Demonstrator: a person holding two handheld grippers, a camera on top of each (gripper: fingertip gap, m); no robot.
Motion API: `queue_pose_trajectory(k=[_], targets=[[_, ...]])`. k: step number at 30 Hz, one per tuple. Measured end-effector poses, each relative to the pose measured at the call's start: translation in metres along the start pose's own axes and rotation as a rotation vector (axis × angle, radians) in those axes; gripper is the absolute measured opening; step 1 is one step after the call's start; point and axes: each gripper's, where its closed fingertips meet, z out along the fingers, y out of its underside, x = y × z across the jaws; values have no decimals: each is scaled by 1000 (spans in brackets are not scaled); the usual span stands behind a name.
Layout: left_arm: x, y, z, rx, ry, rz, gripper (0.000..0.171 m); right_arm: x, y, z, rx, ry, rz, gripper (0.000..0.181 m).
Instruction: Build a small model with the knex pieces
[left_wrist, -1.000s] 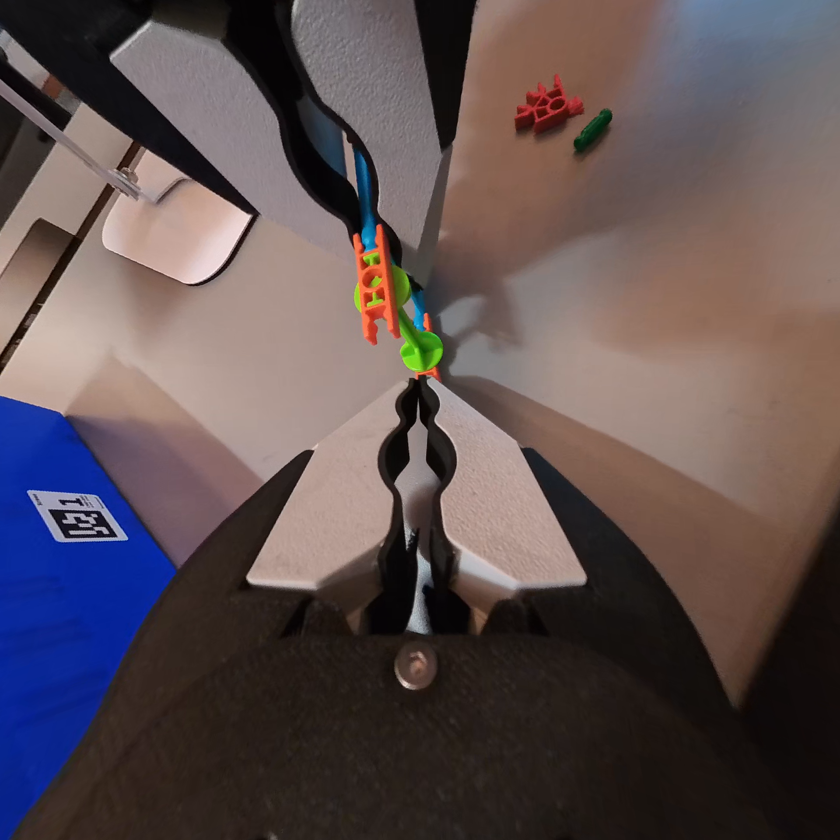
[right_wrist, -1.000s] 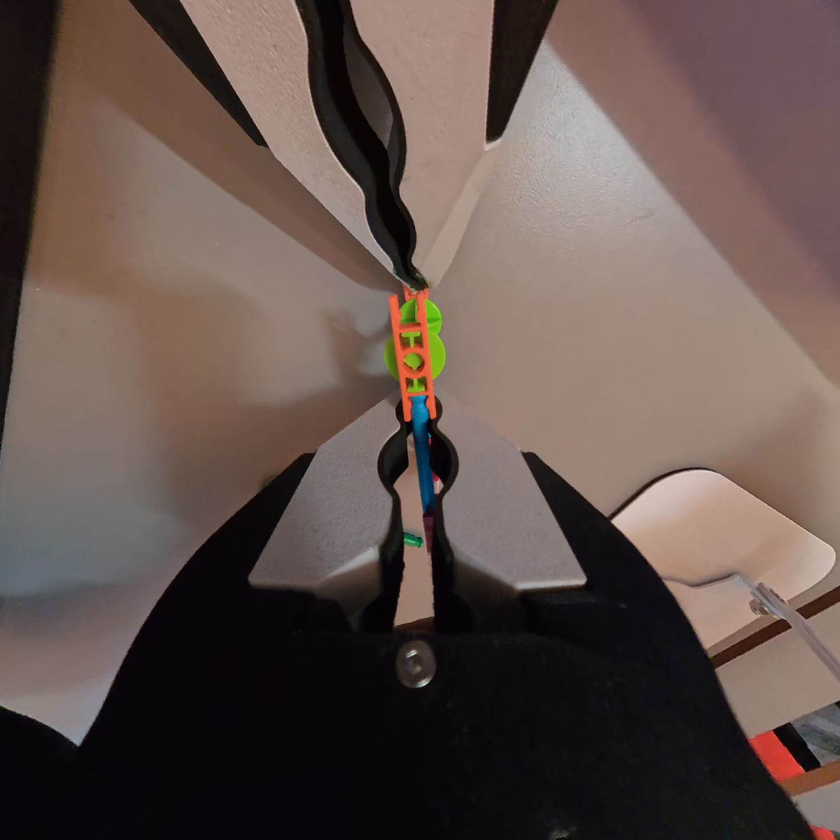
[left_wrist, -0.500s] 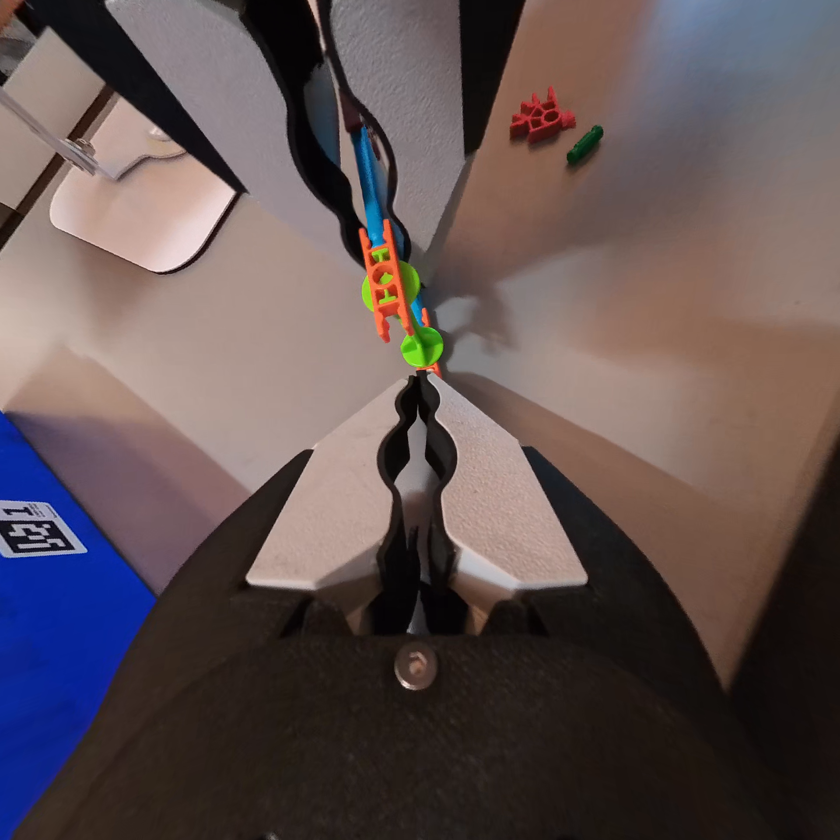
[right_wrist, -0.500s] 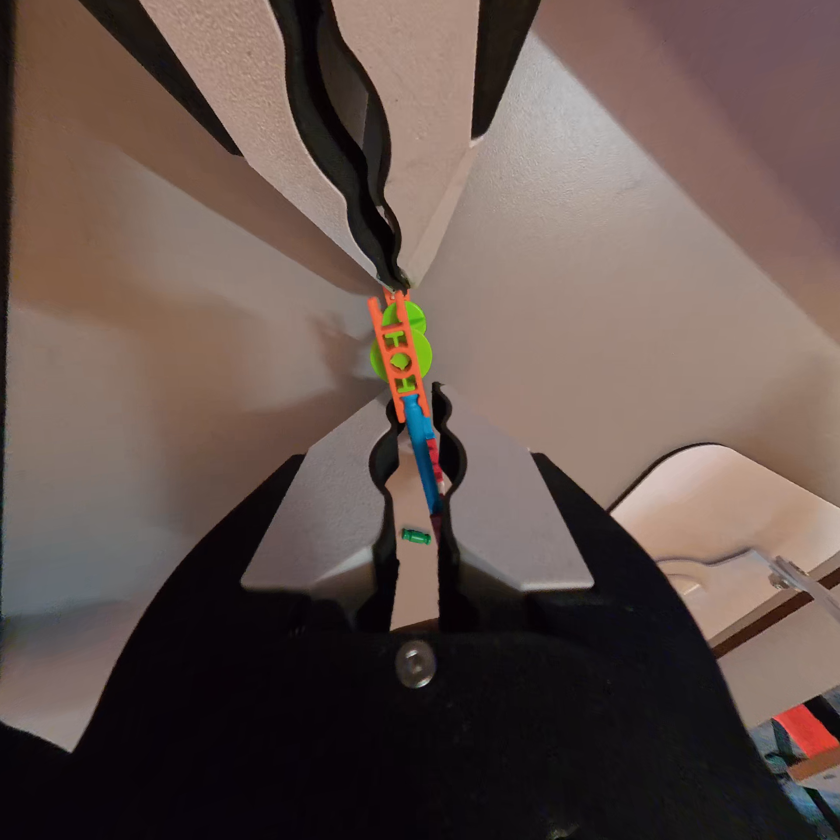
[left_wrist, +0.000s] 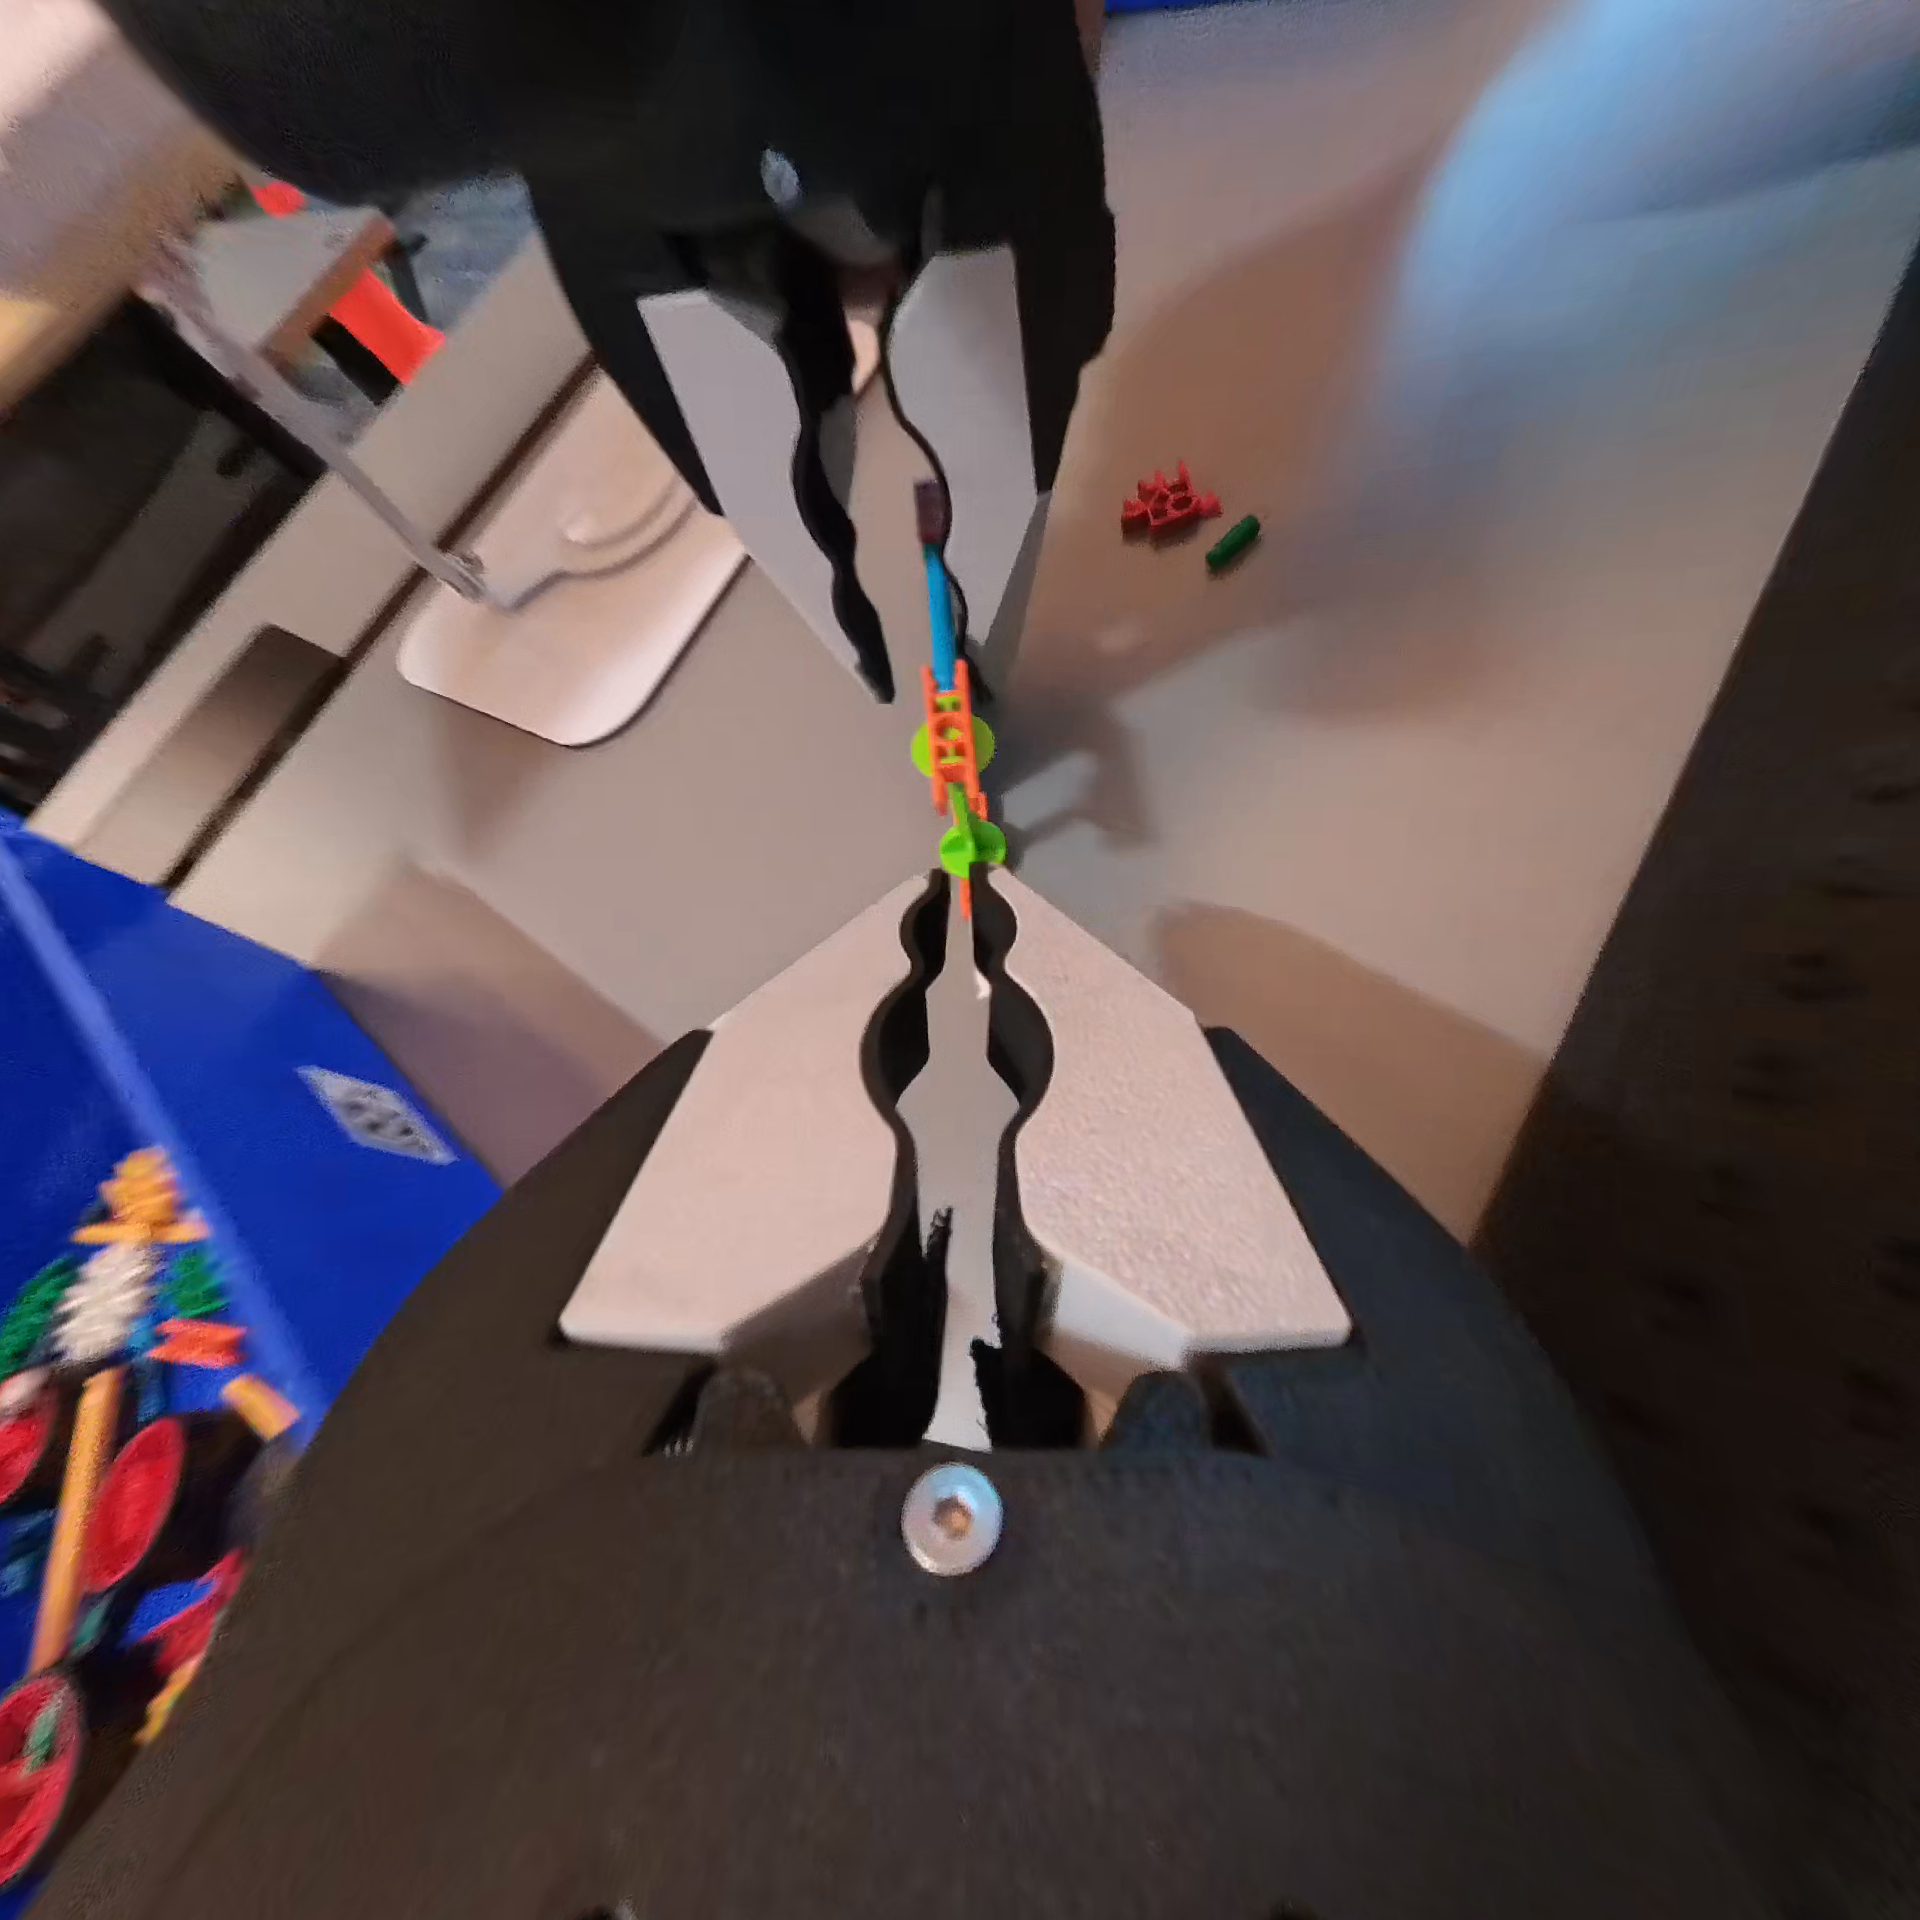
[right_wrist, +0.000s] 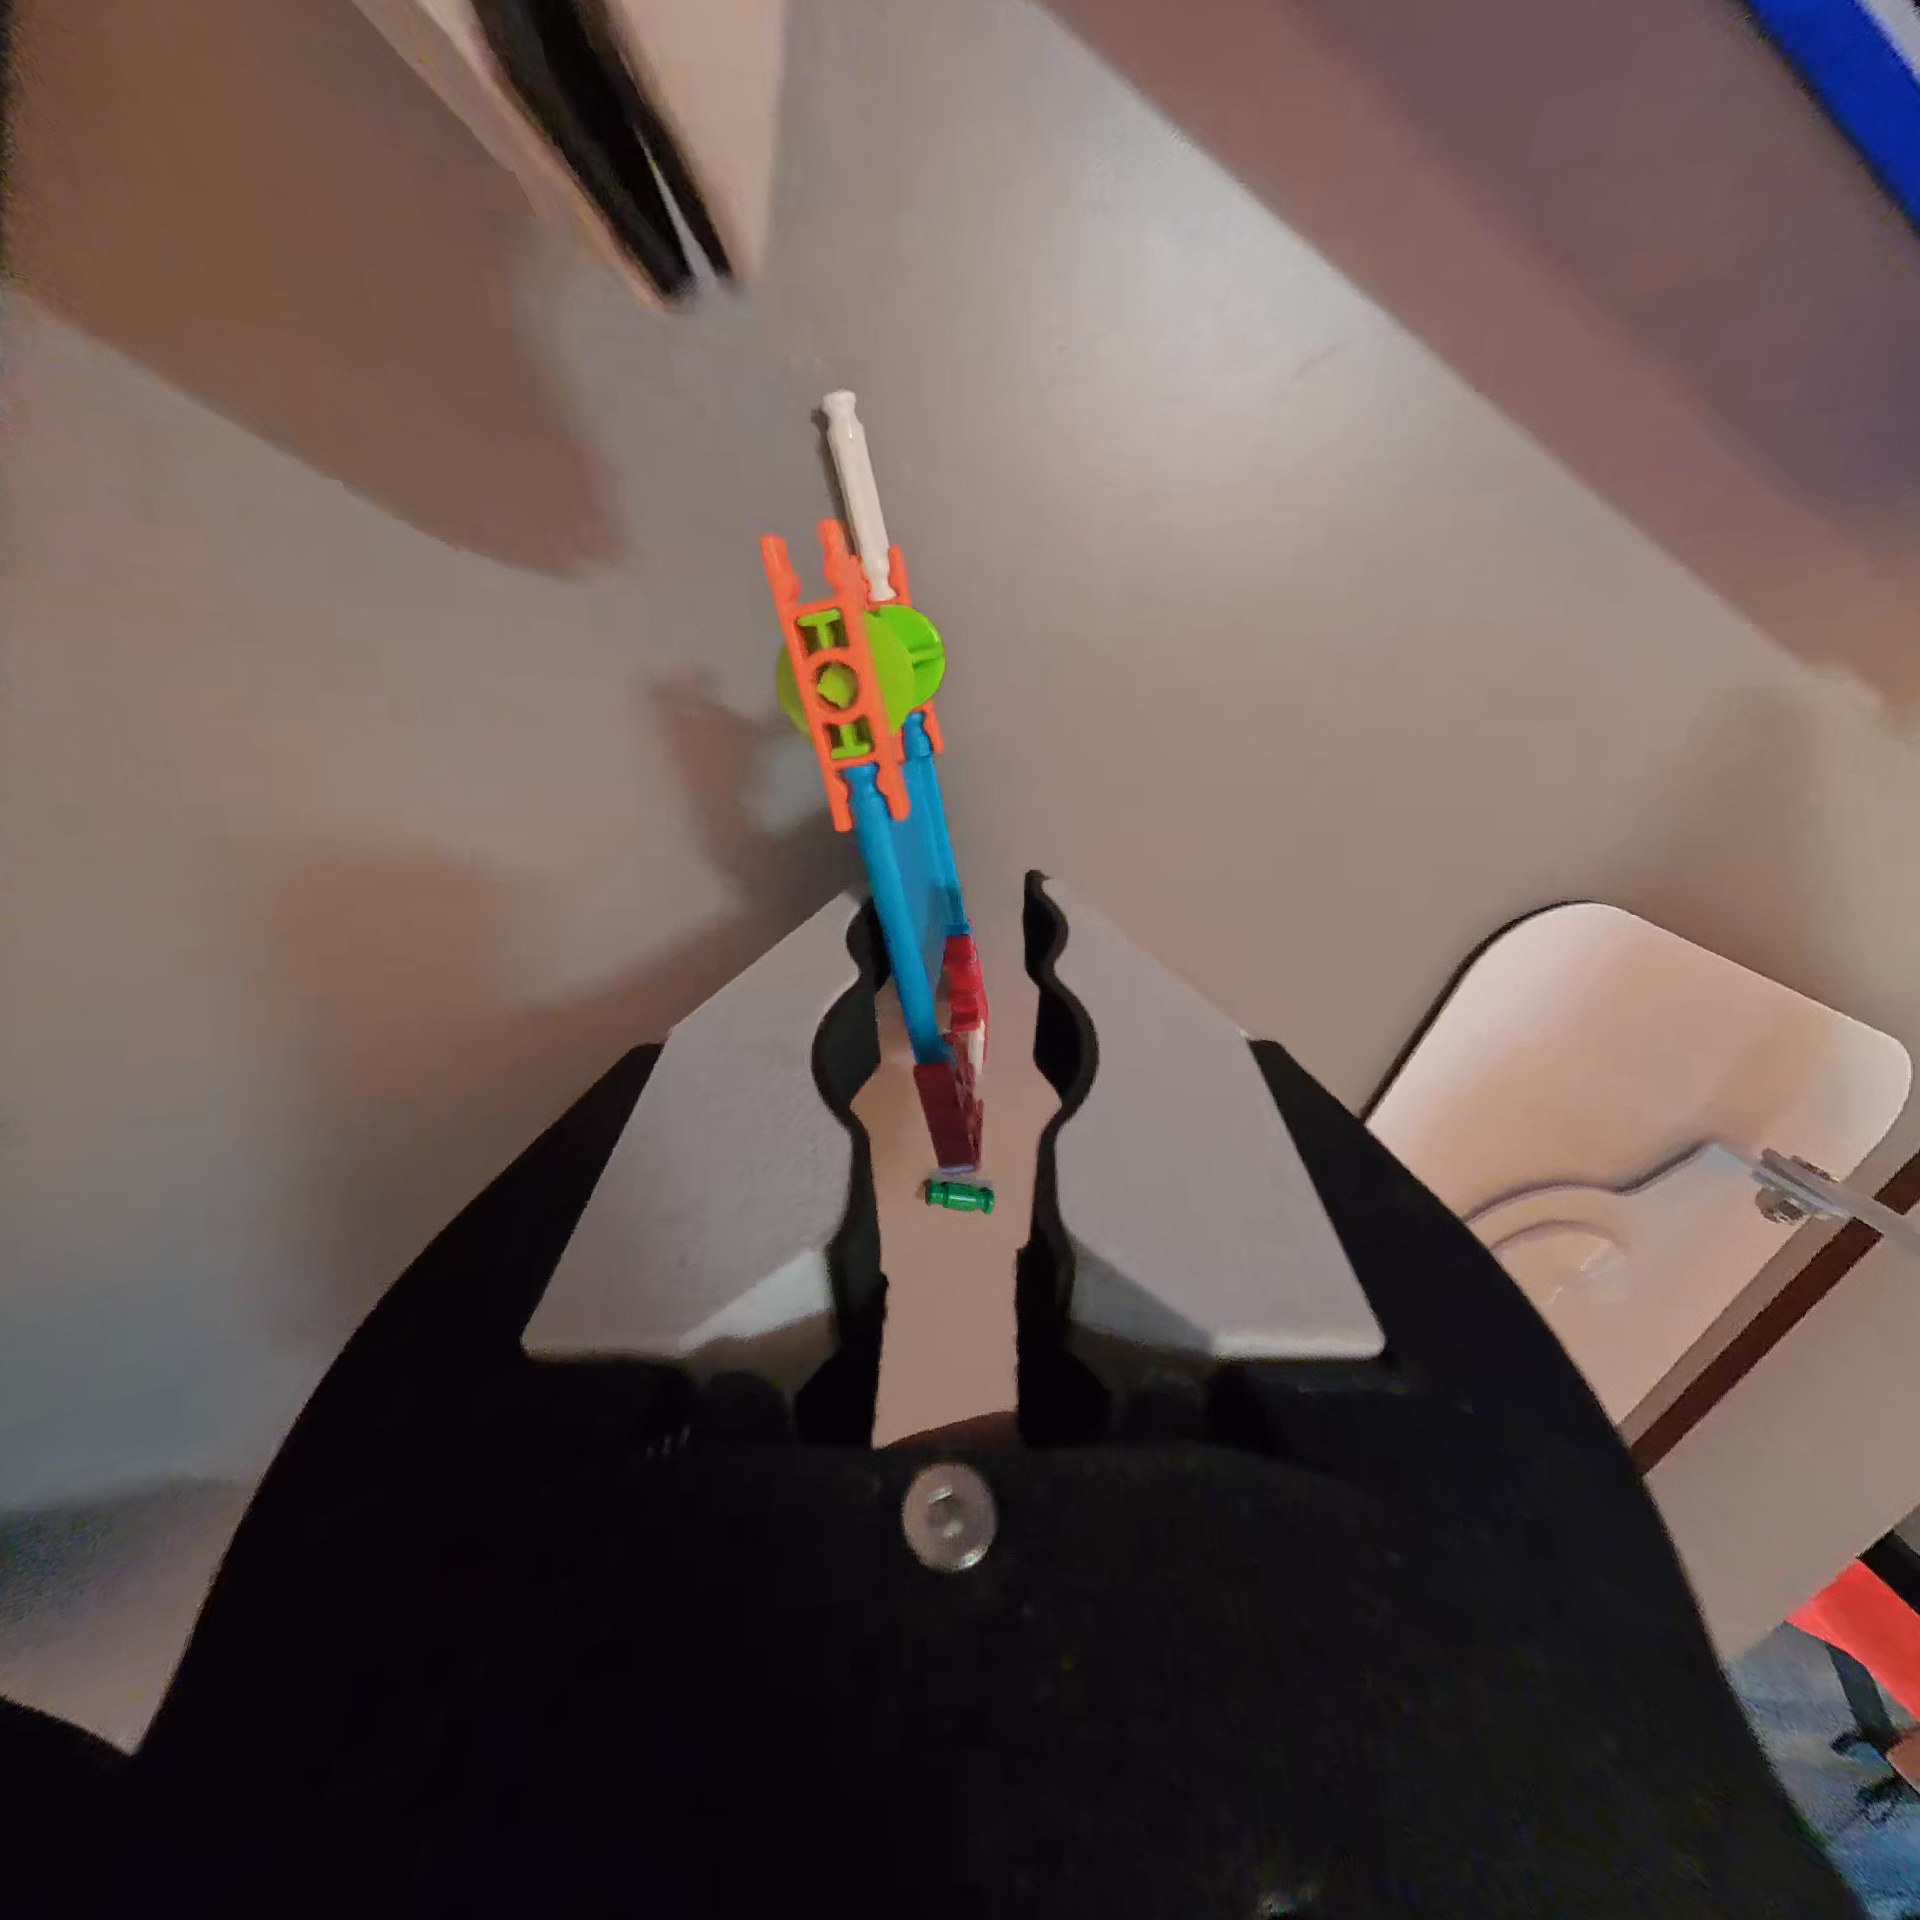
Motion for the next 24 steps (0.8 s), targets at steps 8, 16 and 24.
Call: queue_pose_trajectory(k=[8,16,24], targets=[[-148,23,-78,-153,-329,-6,2,3,11,4,1,43,-2,17],[-239,111,-1,-449,-230,-118,4,0,9,6,16,40,-16,14],[-262,142,40,-475,-76,-139,3,-2,9,7,28,28,-24,13]])
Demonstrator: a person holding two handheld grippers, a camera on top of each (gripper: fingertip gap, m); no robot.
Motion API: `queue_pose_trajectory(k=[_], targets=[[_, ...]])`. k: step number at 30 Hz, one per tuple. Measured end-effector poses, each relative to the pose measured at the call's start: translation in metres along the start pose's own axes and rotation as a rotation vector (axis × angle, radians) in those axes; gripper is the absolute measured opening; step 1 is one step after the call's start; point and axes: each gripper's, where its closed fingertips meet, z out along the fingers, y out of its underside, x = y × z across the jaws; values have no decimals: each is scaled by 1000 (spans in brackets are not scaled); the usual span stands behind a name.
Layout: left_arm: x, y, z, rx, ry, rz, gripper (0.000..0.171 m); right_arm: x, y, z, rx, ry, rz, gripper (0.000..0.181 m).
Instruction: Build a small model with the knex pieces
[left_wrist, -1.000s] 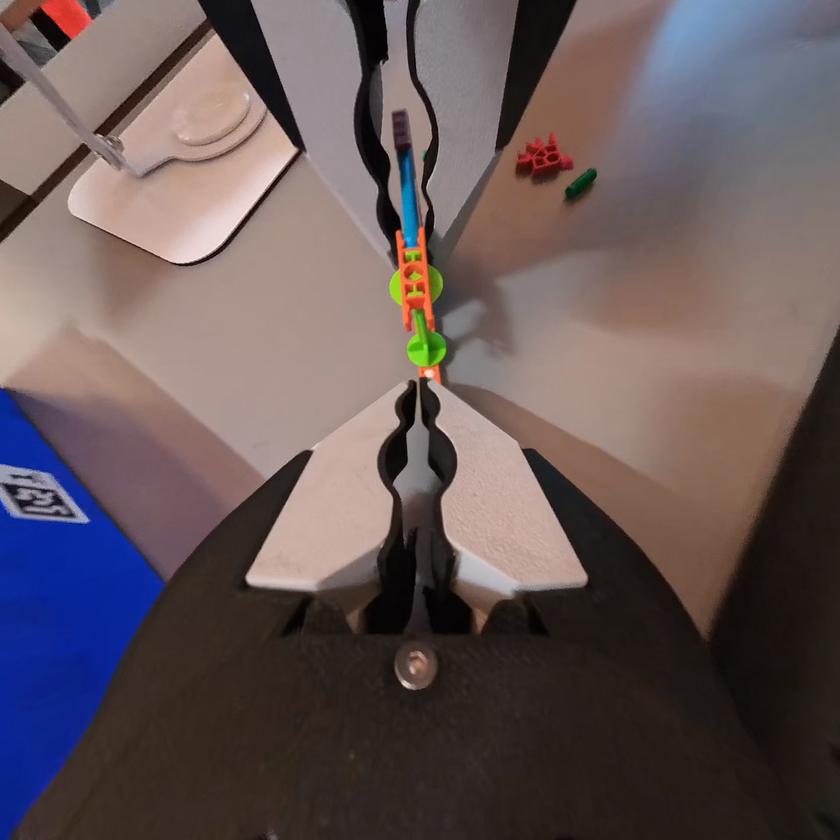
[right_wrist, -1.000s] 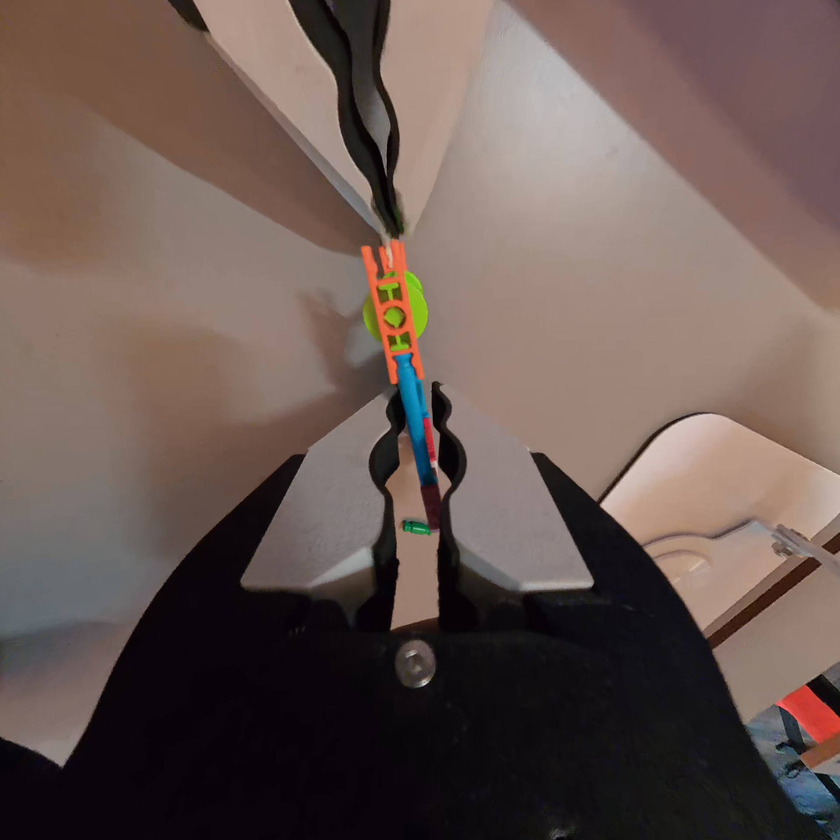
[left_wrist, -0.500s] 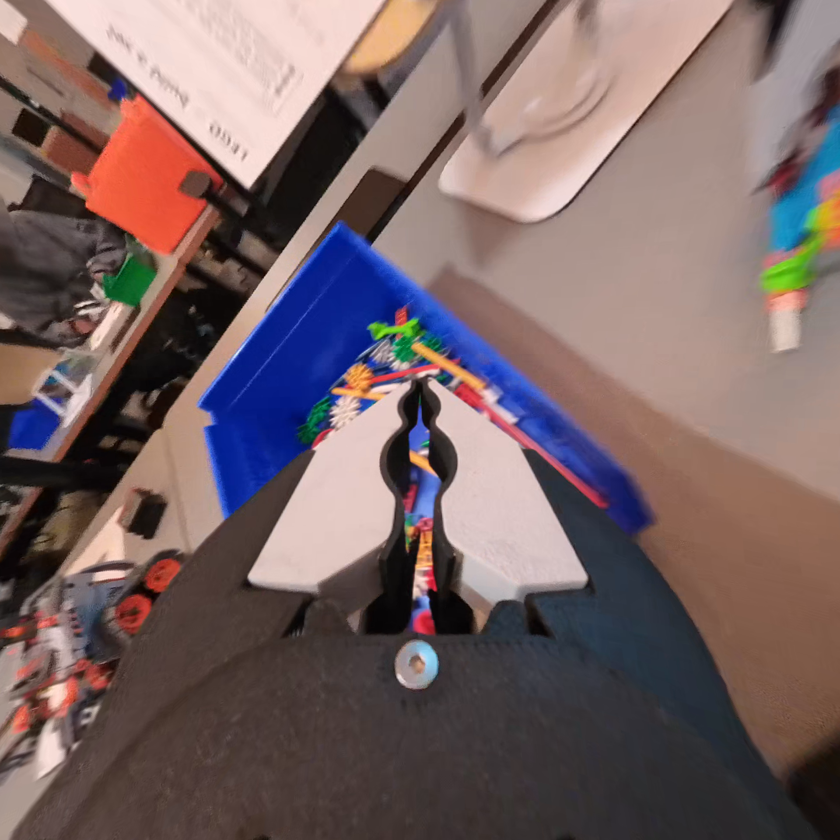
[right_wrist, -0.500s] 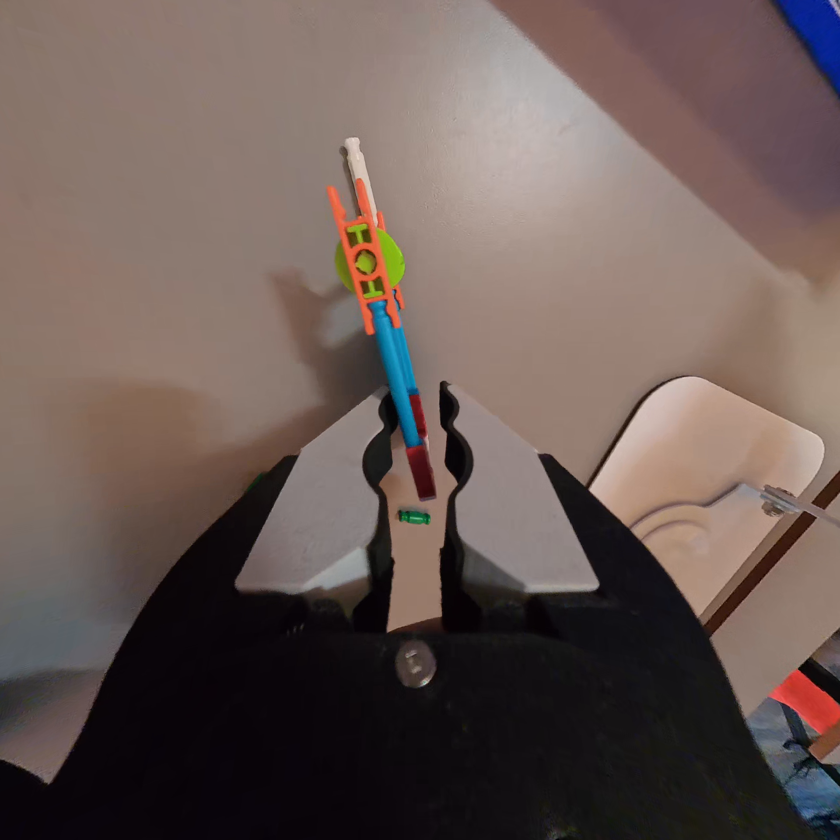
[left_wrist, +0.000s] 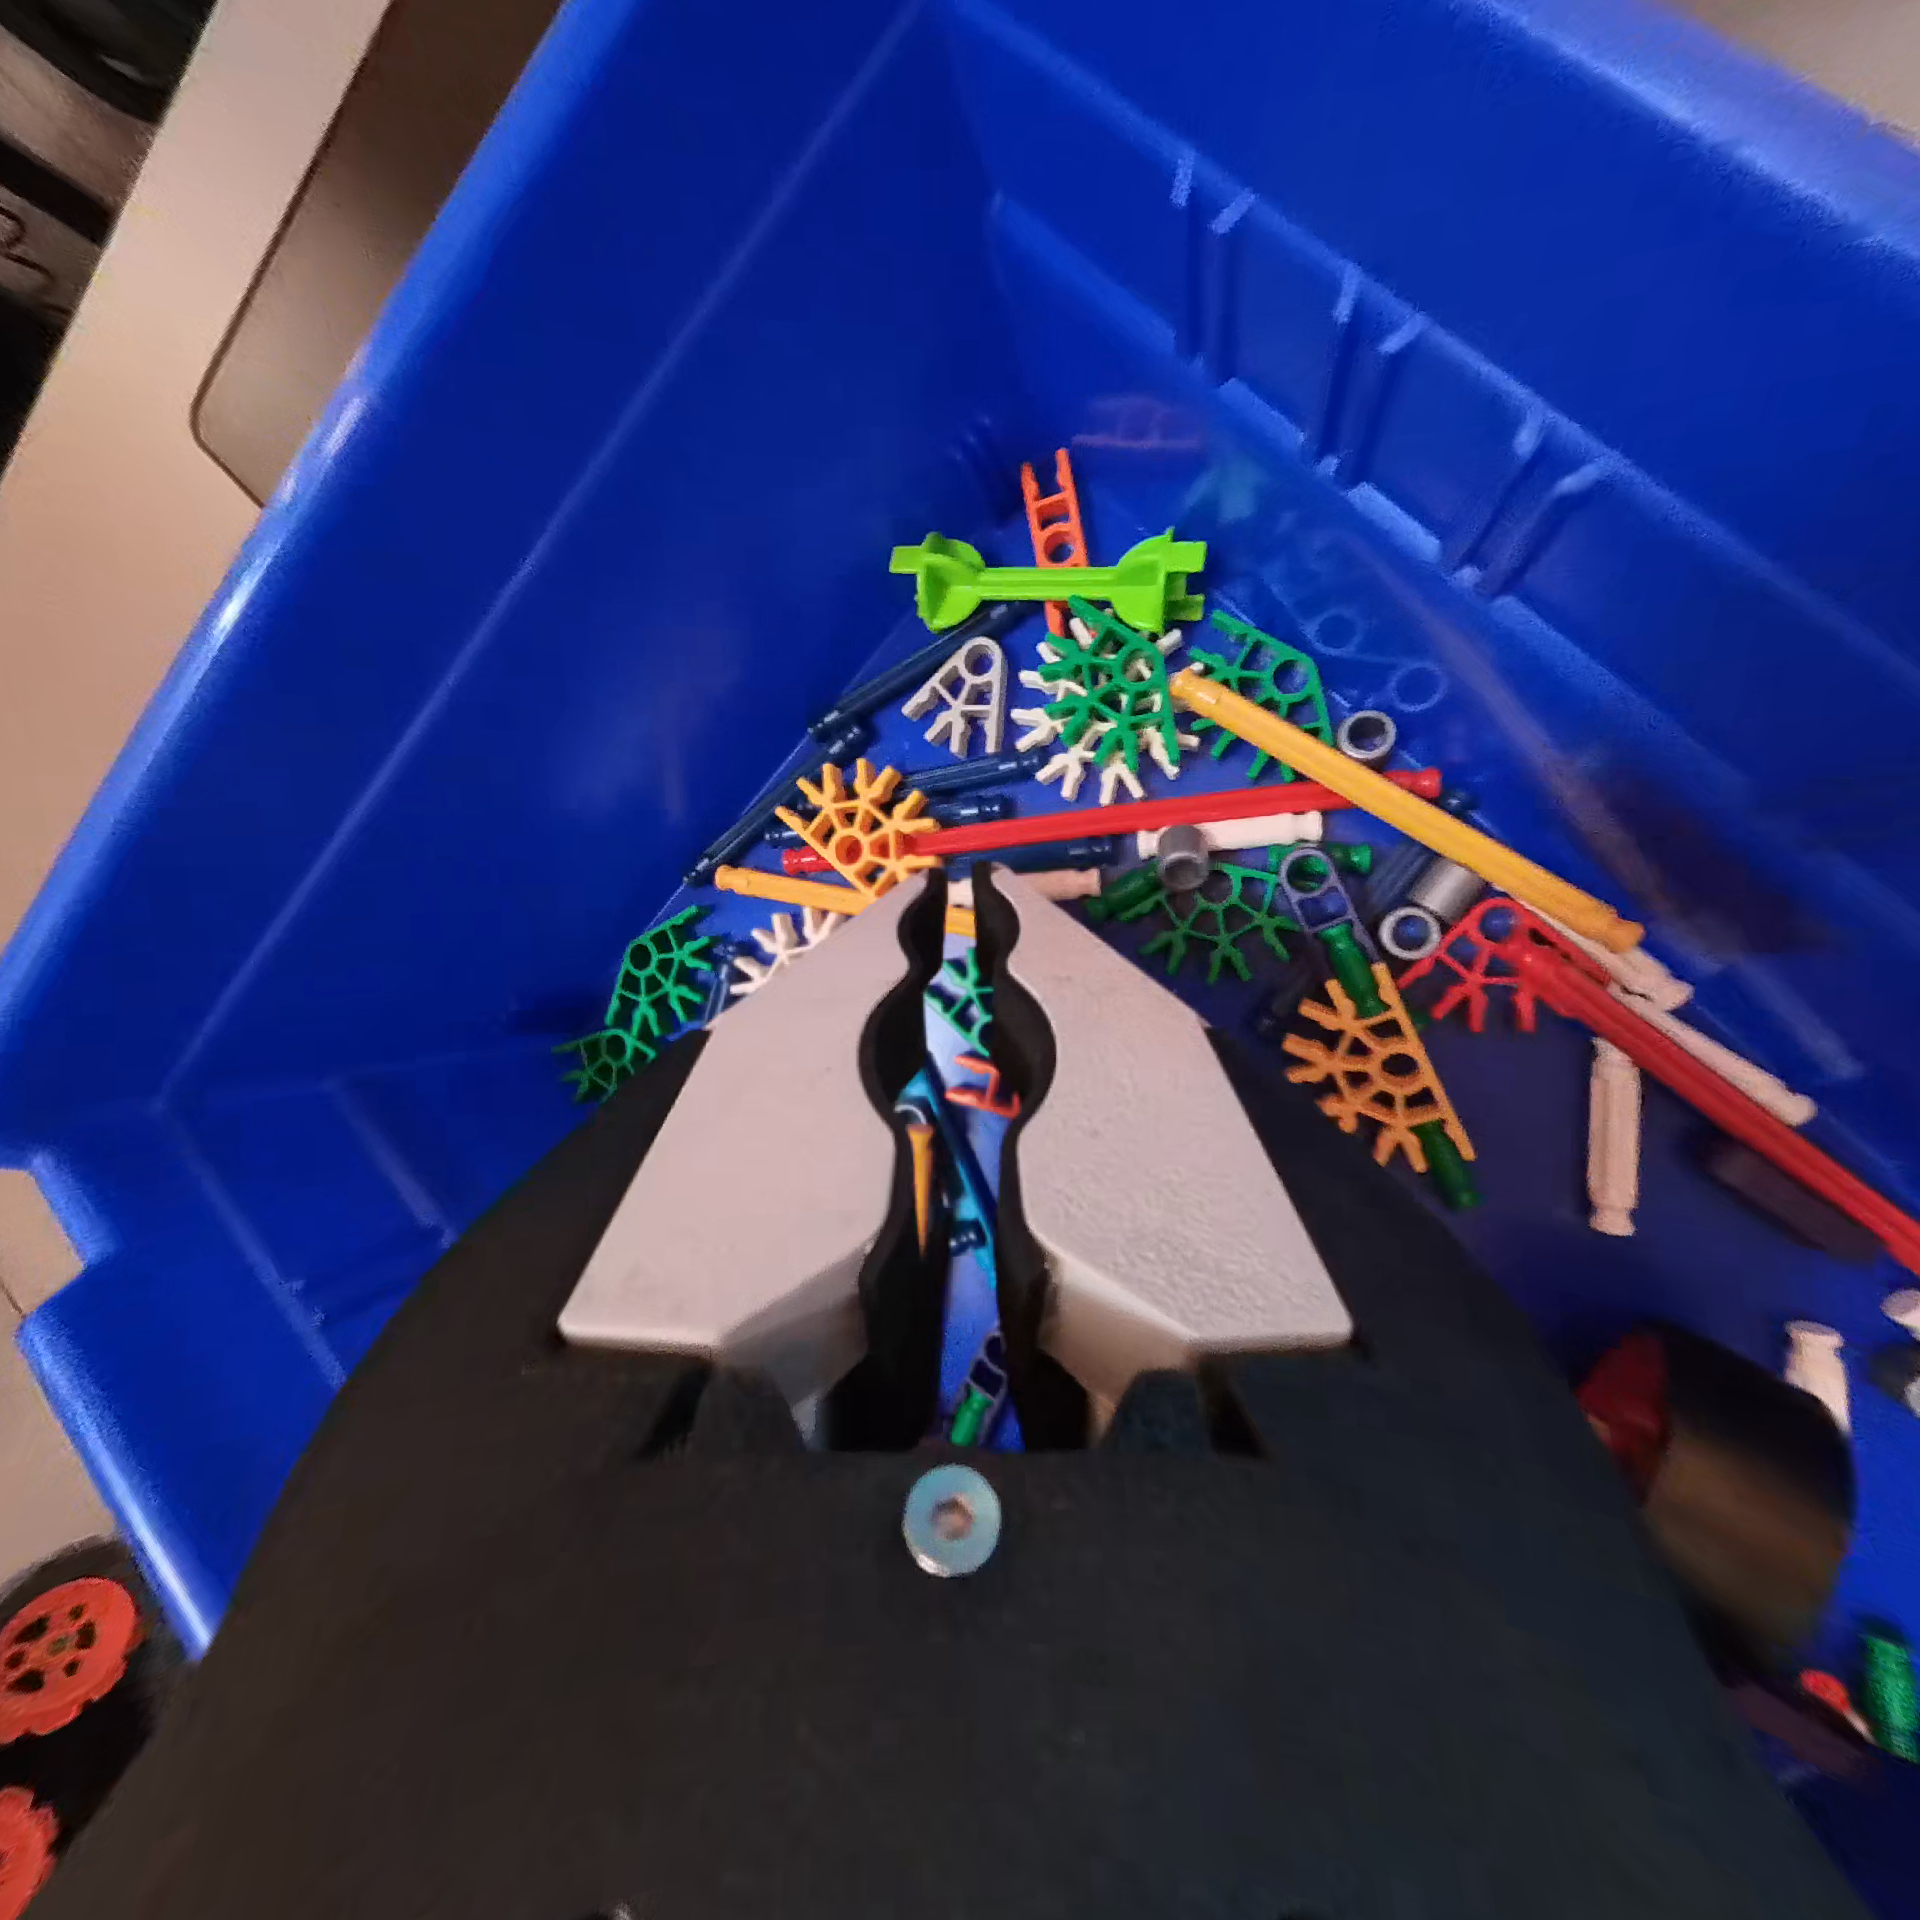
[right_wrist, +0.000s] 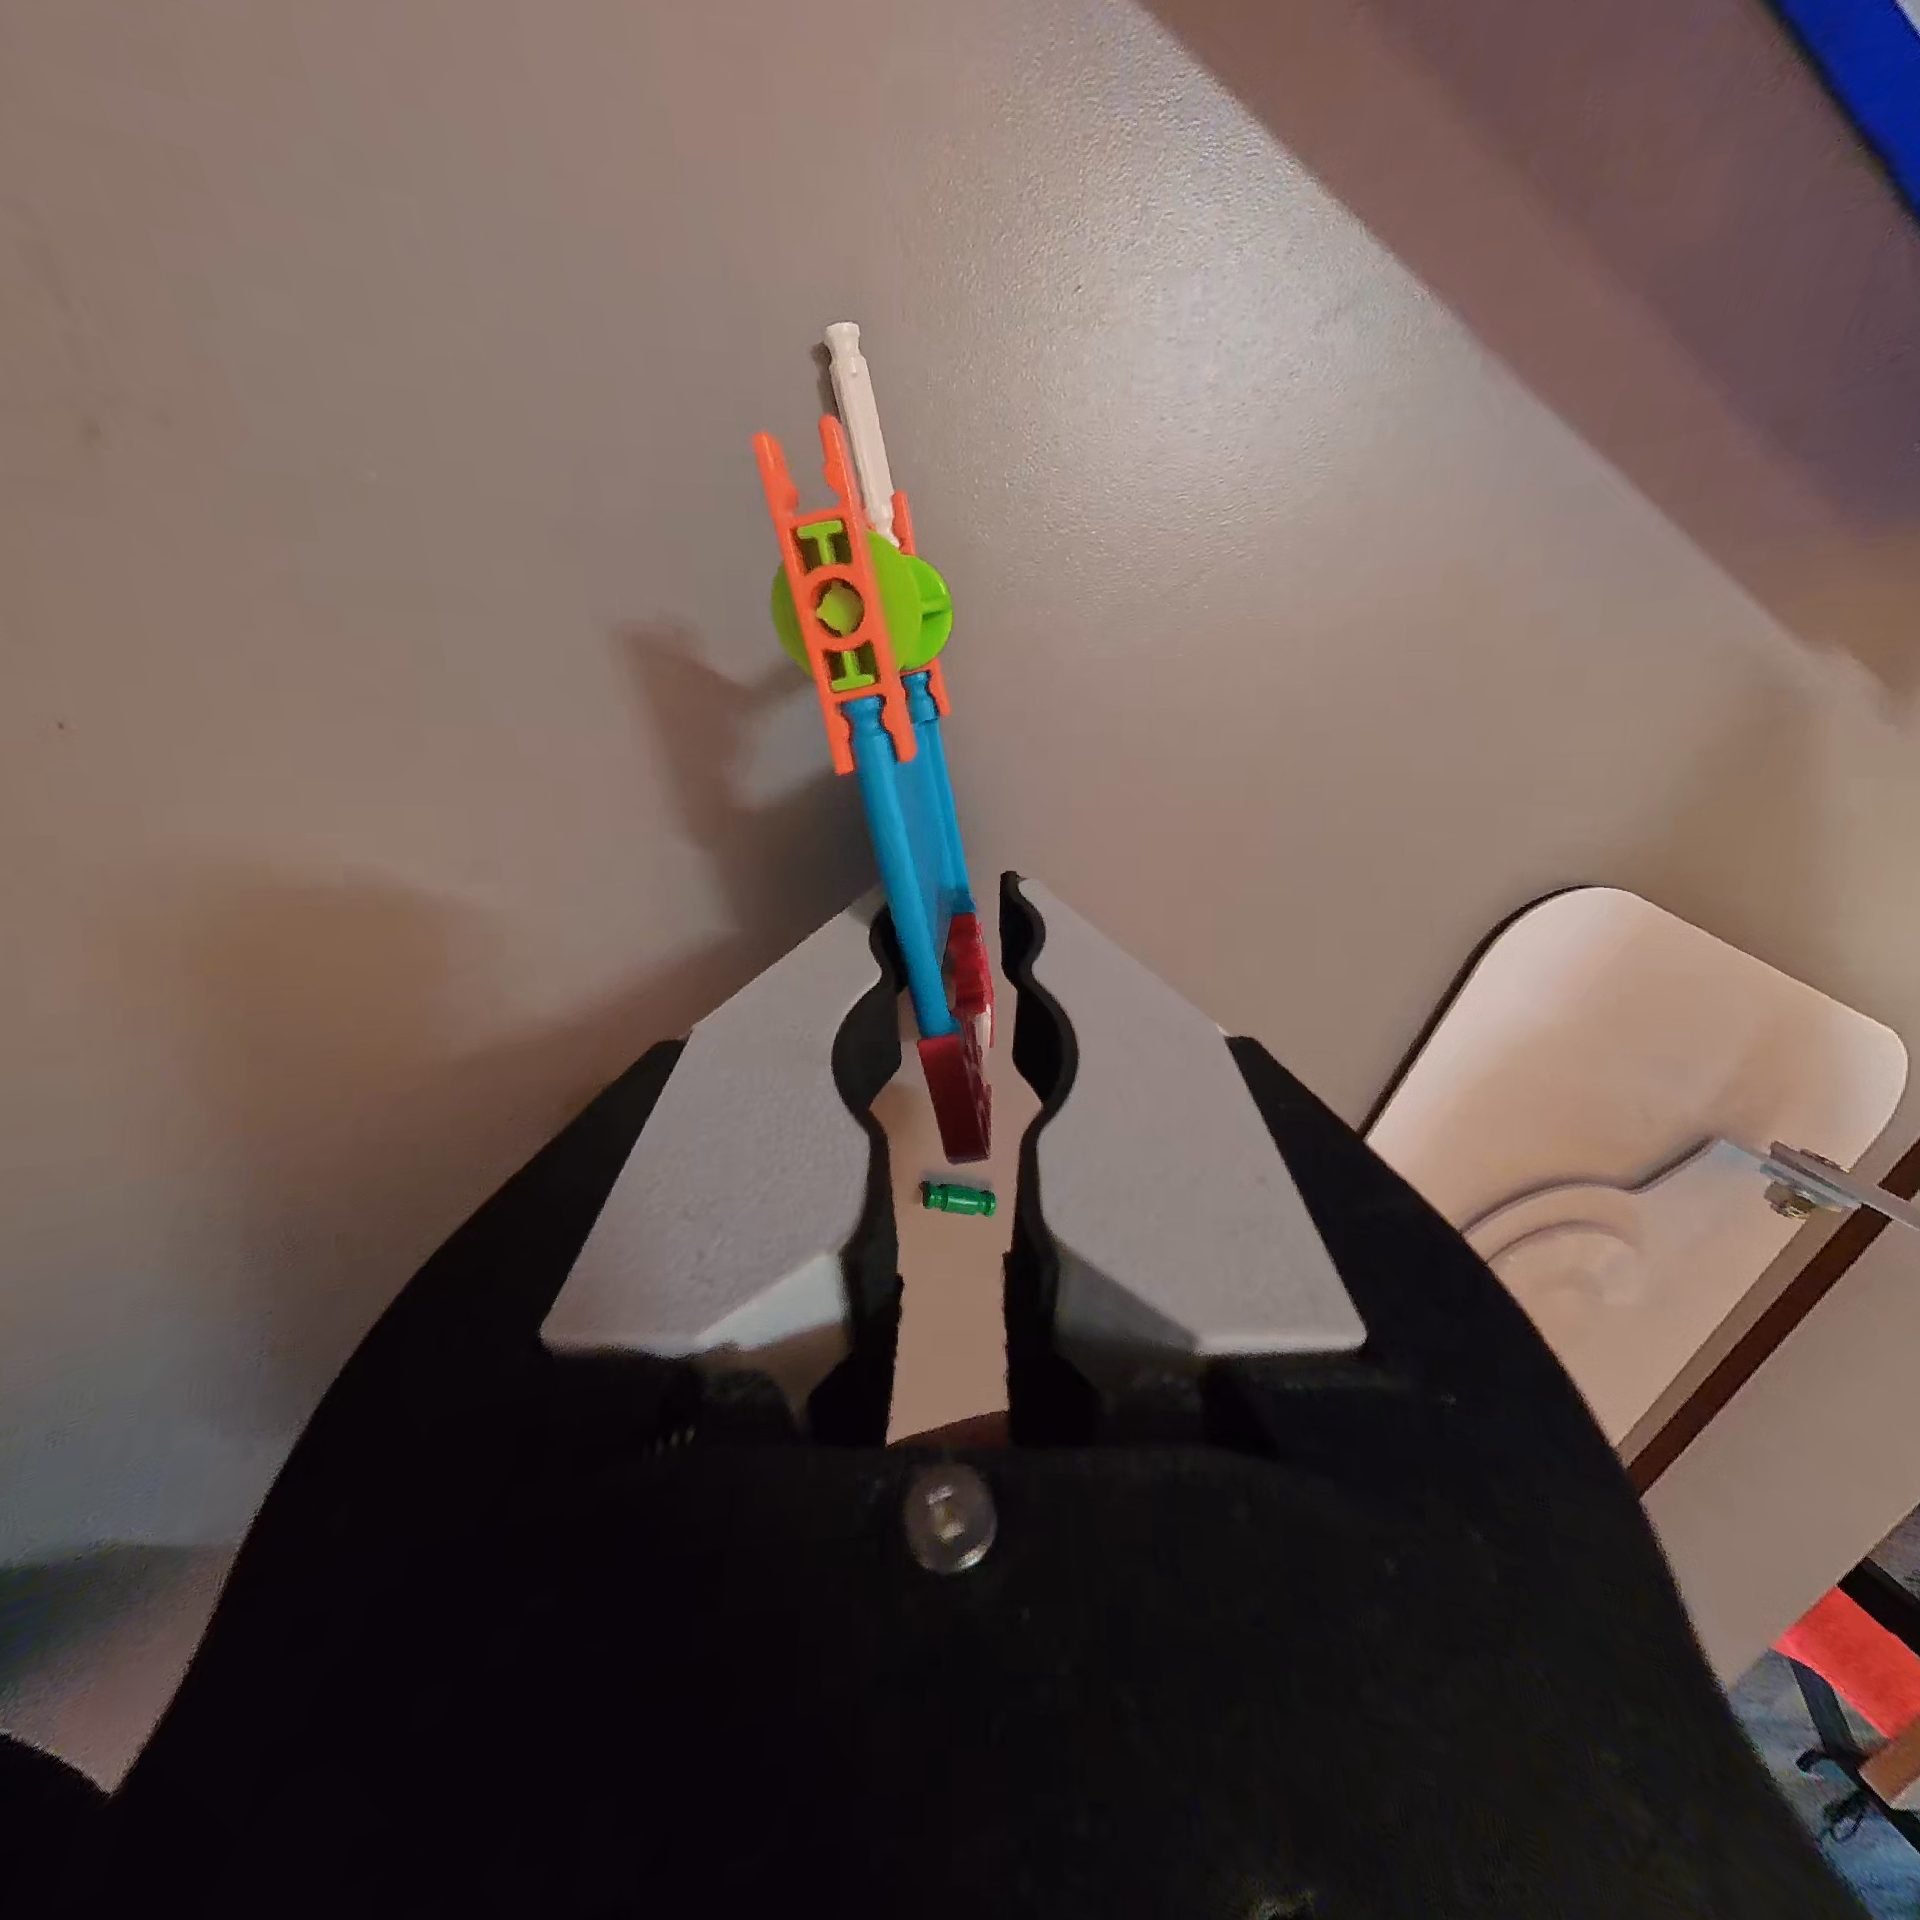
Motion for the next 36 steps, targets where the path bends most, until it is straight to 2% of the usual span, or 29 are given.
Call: queue_pose_trajectory(k=[3,8,13,17,19,22,25,36], targets=[[12,2,8,-26,68,83,2,-1,0,0,1,-3,-4,13],[9,12,14,-124,66,146,0,-2,-1,0,4,-8,-9,13],[11,16,1,-194,86,200,2,-4,-1,0,1,-11,-16,13],[13,19,0,-246,123,106,11,-3,-1,1,4,-12,-19,13],[8,23,3,-279,94,74,12,-4,-1,1,3,-13,-21,13],[13,19,4,-257,121,21,17,-3,0,0,-2,-9,-22,13],[6,25,5,-293,73,14,13,-4,0,0,0,-9,-25,12],[8,25,6,-260,69,-31,7,-2,-1,-2,26,-15,-11,12]])
